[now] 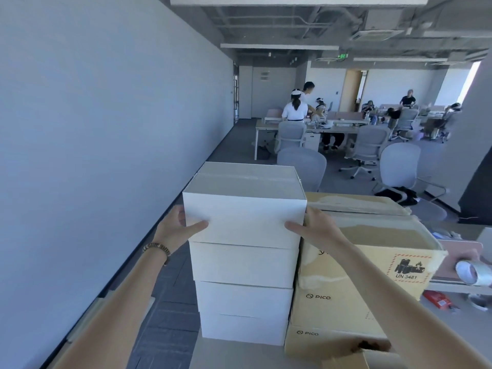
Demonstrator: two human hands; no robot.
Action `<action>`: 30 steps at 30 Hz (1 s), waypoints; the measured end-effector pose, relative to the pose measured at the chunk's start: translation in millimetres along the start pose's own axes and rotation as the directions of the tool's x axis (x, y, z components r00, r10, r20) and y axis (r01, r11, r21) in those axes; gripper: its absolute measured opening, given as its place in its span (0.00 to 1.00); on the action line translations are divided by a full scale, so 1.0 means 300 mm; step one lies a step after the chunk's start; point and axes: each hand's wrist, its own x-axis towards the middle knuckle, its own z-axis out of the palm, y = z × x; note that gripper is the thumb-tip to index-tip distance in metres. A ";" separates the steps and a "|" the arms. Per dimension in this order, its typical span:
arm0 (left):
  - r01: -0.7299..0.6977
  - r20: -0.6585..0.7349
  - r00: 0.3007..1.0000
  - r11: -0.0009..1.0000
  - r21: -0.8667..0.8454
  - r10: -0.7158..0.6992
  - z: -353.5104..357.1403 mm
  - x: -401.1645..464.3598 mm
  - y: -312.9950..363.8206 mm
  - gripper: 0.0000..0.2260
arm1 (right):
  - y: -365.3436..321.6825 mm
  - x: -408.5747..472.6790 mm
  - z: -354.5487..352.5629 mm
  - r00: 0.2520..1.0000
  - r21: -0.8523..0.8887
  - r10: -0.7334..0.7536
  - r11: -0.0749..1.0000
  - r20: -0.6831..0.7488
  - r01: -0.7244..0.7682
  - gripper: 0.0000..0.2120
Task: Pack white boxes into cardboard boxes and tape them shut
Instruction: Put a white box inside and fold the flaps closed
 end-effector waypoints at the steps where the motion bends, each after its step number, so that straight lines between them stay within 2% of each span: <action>1: -0.008 0.021 1.000 1.000 0.024 0.008 -0.004 0.023 0.004 0.27 | -0.006 0.011 -0.003 1.000 0.007 0.006 1.000 -0.012 -0.006 0.12; 4: -0.011 0.076 0.997 0.999 0.048 0.007 -0.018 0.077 0.013 0.27 | -0.020 0.032 -0.015 0.999 0.074 0.039 0.997 -0.022 -0.037 0.11; 7: -0.015 0.208 0.978 1.000 0.004 0.014 -0.048 0.137 0.000 0.37 | -0.019 0.054 -0.027 0.999 0.078 0.050 0.996 0.016 -0.052 0.12; 8: -0.014 0.262 0.965 0.999 -0.045 0.026 -0.053 0.146 -0.001 0.38 | -0.016 0.063 -0.029 0.998 0.080 0.041 0.996 0.044 -0.045 0.13; 11: 0.009 0.433 0.899 0.985 -0.175 0.068 -0.043 0.135 0.032 0.29 | -0.010 0.086 -0.015 0.994 0.067 0.038 0.997 0.101 -0.045 0.17; 13: 0.028 0.487 0.870 0.980 -0.197 0.073 -0.030 0.130 0.045 0.27 | -0.013 0.096 0.005 0.996 0.059 0.048 0.997 0.076 -0.052 0.20; 18: 0.059 0.501 0.860 0.957 -0.283 0.095 -0.019 0.128 0.041 0.24 | -0.033 0.090 0.024 0.998 0.044 0.055 0.997 0.021 -0.056 0.21; 26: 0.057 0.458 0.885 0.953 -0.296 0.089 -0.050 0.084 0.060 0.22 | -0.043 0.092 0.040 1.000 0.094 0.006 0.996 0.022 -0.008 0.26; 30: 0.059 0.442 0.895 0.963 -0.262 0.065 -0.106 0.059 0.046 0.29 | -0.073 0.067 0.045 0.999 0.101 -0.035 0.994 0.032 0.032 0.28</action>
